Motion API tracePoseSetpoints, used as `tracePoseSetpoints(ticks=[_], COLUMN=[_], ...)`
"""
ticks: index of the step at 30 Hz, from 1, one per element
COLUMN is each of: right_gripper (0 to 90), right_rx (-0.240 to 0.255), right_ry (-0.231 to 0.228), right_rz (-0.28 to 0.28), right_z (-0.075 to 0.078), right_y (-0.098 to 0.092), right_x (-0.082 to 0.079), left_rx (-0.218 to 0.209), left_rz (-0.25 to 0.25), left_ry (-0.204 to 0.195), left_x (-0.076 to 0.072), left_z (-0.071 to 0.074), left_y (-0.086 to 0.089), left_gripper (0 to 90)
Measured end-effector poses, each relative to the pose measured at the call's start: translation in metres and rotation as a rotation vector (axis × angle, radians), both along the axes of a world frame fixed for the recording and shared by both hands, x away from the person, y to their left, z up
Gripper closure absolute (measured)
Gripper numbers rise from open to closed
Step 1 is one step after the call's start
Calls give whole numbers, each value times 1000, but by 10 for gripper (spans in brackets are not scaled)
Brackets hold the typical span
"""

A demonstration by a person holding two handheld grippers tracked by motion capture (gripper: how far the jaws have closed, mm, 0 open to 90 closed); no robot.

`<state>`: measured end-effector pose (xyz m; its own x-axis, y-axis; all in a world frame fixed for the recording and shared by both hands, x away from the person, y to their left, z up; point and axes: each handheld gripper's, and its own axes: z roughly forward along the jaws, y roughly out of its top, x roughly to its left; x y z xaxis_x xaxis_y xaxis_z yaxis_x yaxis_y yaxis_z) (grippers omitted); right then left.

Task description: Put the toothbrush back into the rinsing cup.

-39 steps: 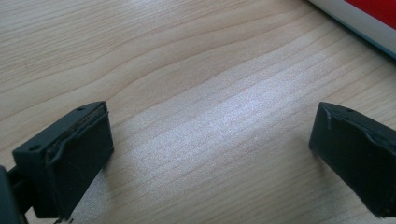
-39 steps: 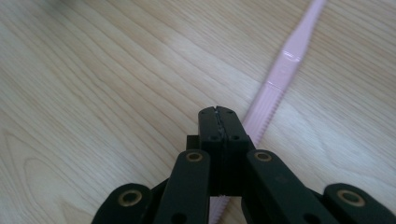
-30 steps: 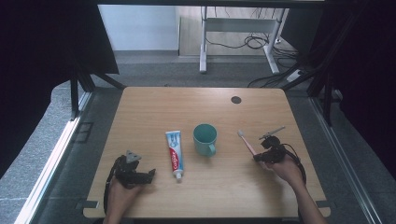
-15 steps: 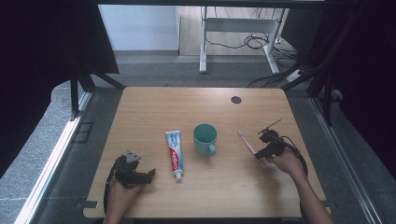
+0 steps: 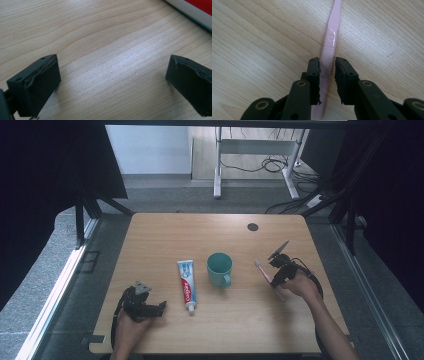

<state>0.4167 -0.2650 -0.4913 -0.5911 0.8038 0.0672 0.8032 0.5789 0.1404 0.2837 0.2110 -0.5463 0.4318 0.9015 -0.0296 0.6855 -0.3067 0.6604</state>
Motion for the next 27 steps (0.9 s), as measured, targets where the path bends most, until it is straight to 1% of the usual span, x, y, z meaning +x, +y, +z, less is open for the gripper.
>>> tracePoseSetpoints(ticks=[1, 4, 5, 6, 9, 10, 11, 17, 20, 25, 27], right_gripper=[728, 729, 731, 731, 735, 736, 738, 742, 742, 747, 755], right_rx=[-17, -29, -49, -49, -68, -76, -91, -114, -115, -130, -127], right_ry=[10, 20, 25, 25, 46, 47, 60, 80, 87, 99, 101], right_rz=[9, 8, 16, 16, 14, 13, 10, 2, -3, 1, -2], right_z=[0, 0, 0, 0, -1, -2, -2, -4, -4, -8, -8], right_y=[4, 8, 10, 10, 15, 16, 18, 23, 25, 28, 28], right_x=[3, 5, 8, 8, 12, 14, 16, 21, 23, 25, 26], left_rx=[0, 1, 1, 1, 1, 0, 0, 0, 0, 0, -1], left_rz=[0, -1, -1, -1, -2, -1, -2, -3, -3, -4, -4], left_ry=[0, 1, 1, 1, 2, 1, 1, 2, 2, 1, 1], left_x=[0, 0, 0, 0, 0, 0, 0, 0, 0, 0, 0], left_z=[0, 0, 0, 0, 0, 0, 0, 0, 0, 0, 0], left_y=[0, 0, 0, 0, 0, 0, 0, 0, 0, -1, -1], left_gripper=[0, 0, 0, 0, 0, 0, 0, 0, 0, 0, 0])
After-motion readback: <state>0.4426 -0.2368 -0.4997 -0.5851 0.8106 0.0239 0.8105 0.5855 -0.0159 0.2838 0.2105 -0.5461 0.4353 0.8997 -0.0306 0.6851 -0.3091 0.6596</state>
